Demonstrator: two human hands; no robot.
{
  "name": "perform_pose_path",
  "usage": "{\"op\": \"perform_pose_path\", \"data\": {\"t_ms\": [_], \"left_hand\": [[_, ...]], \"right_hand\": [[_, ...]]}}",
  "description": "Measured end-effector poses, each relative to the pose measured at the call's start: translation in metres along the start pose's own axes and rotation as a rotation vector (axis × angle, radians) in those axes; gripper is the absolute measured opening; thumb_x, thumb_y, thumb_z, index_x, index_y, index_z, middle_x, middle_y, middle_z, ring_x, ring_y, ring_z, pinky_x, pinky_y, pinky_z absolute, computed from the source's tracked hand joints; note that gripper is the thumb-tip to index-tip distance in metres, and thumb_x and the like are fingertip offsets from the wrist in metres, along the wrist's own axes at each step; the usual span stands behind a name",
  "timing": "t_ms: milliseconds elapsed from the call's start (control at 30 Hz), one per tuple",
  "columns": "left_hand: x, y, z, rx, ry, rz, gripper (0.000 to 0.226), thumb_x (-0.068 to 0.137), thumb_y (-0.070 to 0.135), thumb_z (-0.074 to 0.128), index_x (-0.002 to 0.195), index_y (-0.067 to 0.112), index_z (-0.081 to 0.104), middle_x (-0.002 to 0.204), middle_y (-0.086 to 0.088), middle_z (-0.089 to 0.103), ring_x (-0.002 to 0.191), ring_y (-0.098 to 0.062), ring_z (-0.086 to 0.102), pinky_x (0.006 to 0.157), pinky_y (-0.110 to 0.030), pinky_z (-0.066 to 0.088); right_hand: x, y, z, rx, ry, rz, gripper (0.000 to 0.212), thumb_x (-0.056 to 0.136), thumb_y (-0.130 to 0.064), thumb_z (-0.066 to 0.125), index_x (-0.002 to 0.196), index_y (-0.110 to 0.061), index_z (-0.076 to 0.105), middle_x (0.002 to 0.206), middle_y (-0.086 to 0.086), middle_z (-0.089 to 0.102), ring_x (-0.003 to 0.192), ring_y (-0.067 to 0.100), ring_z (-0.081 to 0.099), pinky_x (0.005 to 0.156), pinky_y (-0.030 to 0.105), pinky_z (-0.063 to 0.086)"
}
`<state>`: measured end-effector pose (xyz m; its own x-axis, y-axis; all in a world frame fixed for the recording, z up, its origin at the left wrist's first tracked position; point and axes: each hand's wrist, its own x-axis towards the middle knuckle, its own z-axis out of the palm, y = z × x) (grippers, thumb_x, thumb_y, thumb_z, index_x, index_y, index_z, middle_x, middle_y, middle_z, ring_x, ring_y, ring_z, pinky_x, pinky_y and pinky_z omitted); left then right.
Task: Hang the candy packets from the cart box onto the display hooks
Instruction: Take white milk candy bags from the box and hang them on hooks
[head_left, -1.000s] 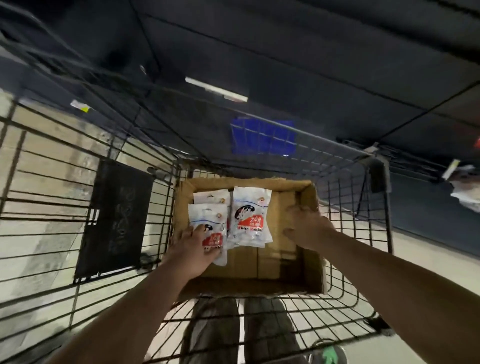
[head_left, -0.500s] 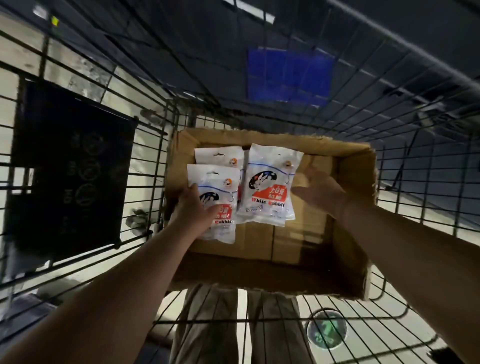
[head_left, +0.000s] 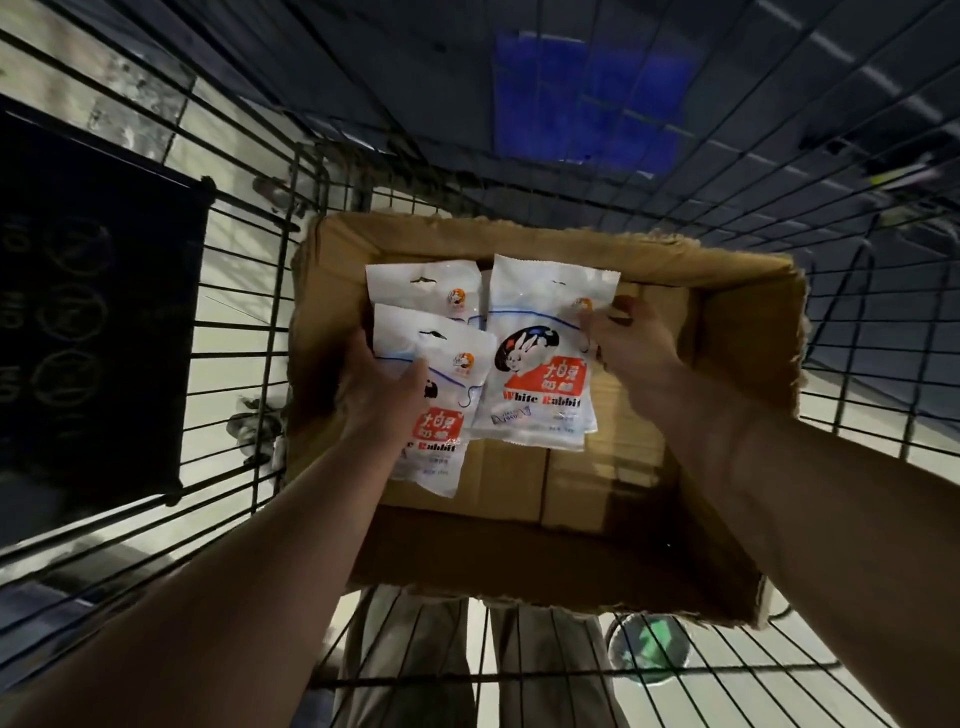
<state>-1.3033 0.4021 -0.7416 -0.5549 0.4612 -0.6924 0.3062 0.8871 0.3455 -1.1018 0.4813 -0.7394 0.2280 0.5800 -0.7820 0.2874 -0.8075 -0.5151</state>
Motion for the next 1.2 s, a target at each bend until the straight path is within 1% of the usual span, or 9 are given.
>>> {"op": "perform_pose_path", "data": {"t_ms": [100,167,333,433,633,800,1033,1100,1200], "left_hand": [[-0.004,0.001,-0.003,-0.015,-0.016,0.031,0.05,0.089,0.037,0.061,0.134,0.022,0.046,0.126,-0.006,0.059,0.115,-0.028,0.057,0.095,-0.044,0.048],[-0.006,0.002,-0.003,-0.039,-0.033,0.063,0.043,0.089,0.039,0.059,0.129,0.023,0.052,0.118,-0.003,0.063,0.106,-0.024,0.06,0.085,-0.038,0.05],[-0.01,0.004,-0.004,-0.077,-0.188,0.014,0.036,0.09,0.043,0.057,0.117,0.019,0.062,0.103,-0.005,0.069,0.087,-0.018,0.065,0.057,-0.024,0.044],[-0.014,0.003,-0.008,-0.094,-0.253,-0.009,0.031,0.092,0.042,0.055,0.114,0.021,0.061,0.096,-0.003,0.067,0.082,-0.016,0.063,0.059,-0.025,0.045],[-0.034,-0.002,-0.024,-0.155,-0.296,0.026,0.025,0.094,0.036,0.054,0.113,0.021,0.062,0.088,0.001,0.069,0.079,-0.016,0.067,0.062,-0.028,0.05],[-0.062,0.003,-0.047,-0.21,-0.265,0.082,0.025,0.094,0.029,0.058,0.111,0.012,0.065,0.08,0.005,0.068,0.068,-0.007,0.065,0.055,-0.021,0.045],[-0.102,0.036,-0.092,-0.312,-0.281,0.123,0.01,0.092,0.027,0.062,0.094,0.018,0.067,0.081,0.0,0.071,0.066,-0.009,0.067,0.048,-0.017,0.046],[-0.117,0.05,-0.11,-0.32,-0.297,0.181,0.01,0.093,0.024,0.061,0.083,0.022,0.063,0.073,0.005,0.068,0.059,-0.006,0.065,0.045,-0.015,0.047],[-0.14,0.071,-0.135,-0.32,-0.323,0.244,0.012,0.093,0.024,0.062,0.082,0.022,0.065,0.076,0.003,0.072,0.068,-0.013,0.071,0.059,-0.025,0.054]], "right_hand": [[-0.005,0.003,-0.002,0.127,-0.004,-0.024,0.024,0.089,-0.025,0.065,0.109,-0.018,0.054,0.088,-0.008,0.063,0.07,0.006,0.063,0.045,0.014,0.049],[-0.006,0.006,-0.003,0.147,-0.005,-0.039,0.02,0.091,-0.027,0.062,0.108,-0.016,0.059,0.094,-0.002,0.067,0.073,0.01,0.066,0.055,0.022,0.055],[-0.012,0.011,-0.004,0.203,0.006,-0.018,0.017,0.093,-0.031,0.059,0.097,-0.015,0.064,0.085,-0.003,0.069,0.072,0.014,0.068,0.057,0.025,0.055],[-0.019,0.014,-0.008,0.267,-0.016,-0.006,0.021,0.094,-0.029,0.058,0.105,-0.013,0.065,0.093,0.003,0.073,0.078,0.02,0.072,0.062,0.031,0.059],[-0.045,0.013,-0.019,0.345,-0.003,-0.013,0.014,0.096,-0.027,0.056,0.085,-0.021,0.06,0.078,-0.002,0.071,0.06,0.012,0.071,0.051,0.026,0.055],[-0.083,0.002,-0.034,0.366,-0.008,-0.007,0.012,0.096,-0.027,0.055,0.087,-0.021,0.06,0.088,0.002,0.071,0.074,0.02,0.071,0.055,0.028,0.056],[-0.148,-0.023,-0.069,0.297,0.093,-0.102,0.018,0.095,-0.027,0.057,0.079,-0.019,0.06,0.087,0.005,0.069,0.09,0.028,0.067,0.08,0.04,0.055],[-0.17,-0.036,-0.083,0.321,0.11,-0.133,0.015,0.096,-0.026,0.055,0.084,-0.018,0.061,0.09,0.007,0.069,0.086,0.025,0.069,0.071,0.036,0.057],[-0.205,-0.054,-0.103,0.364,0.174,-0.19,0.018,0.096,-0.025,0.053,0.081,-0.017,0.058,0.081,0.005,0.067,0.074,0.02,0.066,0.058,0.029,0.05]]}}
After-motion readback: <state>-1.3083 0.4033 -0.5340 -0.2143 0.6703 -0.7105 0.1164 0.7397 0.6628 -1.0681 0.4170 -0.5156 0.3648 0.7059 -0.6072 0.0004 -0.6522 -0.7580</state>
